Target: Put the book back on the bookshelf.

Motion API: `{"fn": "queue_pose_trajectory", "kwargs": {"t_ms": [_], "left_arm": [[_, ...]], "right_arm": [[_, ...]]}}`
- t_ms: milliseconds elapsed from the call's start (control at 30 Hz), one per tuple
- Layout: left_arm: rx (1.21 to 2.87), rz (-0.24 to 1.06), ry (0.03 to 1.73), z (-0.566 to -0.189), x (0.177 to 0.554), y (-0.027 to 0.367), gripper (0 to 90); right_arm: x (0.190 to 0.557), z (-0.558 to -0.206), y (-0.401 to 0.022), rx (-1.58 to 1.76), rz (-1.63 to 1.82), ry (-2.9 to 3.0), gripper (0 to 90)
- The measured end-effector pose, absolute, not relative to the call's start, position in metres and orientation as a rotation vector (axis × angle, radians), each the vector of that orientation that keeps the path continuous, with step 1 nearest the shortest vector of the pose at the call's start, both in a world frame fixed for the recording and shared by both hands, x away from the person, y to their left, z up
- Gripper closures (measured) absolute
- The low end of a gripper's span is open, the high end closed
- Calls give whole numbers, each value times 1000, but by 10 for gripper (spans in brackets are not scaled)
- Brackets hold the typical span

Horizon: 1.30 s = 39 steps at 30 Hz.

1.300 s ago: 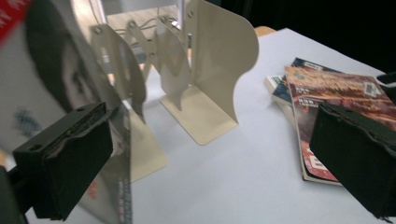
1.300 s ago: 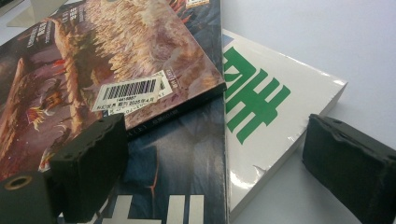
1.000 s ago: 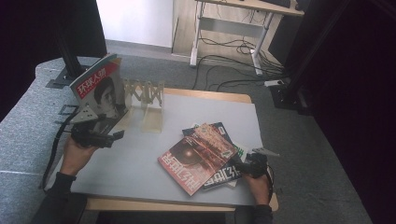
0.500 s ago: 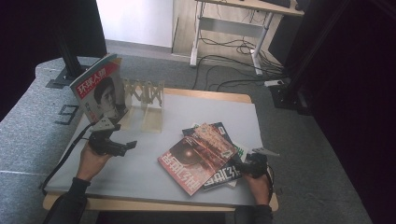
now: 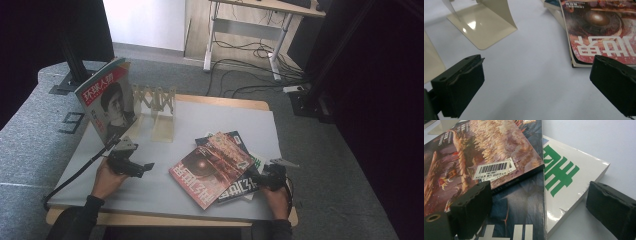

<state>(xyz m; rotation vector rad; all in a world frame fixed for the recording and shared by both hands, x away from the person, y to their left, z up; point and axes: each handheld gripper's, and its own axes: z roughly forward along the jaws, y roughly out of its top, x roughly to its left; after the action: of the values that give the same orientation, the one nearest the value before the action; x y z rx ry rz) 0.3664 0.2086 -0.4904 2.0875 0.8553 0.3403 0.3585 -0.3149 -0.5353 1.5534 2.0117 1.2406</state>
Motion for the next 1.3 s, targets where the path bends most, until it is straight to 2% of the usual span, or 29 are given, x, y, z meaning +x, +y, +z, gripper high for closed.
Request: {"fn": "queue_pose_trajectory", "kwargs": {"t_ms": [633,1300], "left_arm": [[2277,327,879,-527,369,190,0],[2286,322,895,-528,369,189,0]], "right_arm": [[359,-535,-315,1554,1240,2012,64],[359,-535,-315,1536,1236,2024,60]]}}
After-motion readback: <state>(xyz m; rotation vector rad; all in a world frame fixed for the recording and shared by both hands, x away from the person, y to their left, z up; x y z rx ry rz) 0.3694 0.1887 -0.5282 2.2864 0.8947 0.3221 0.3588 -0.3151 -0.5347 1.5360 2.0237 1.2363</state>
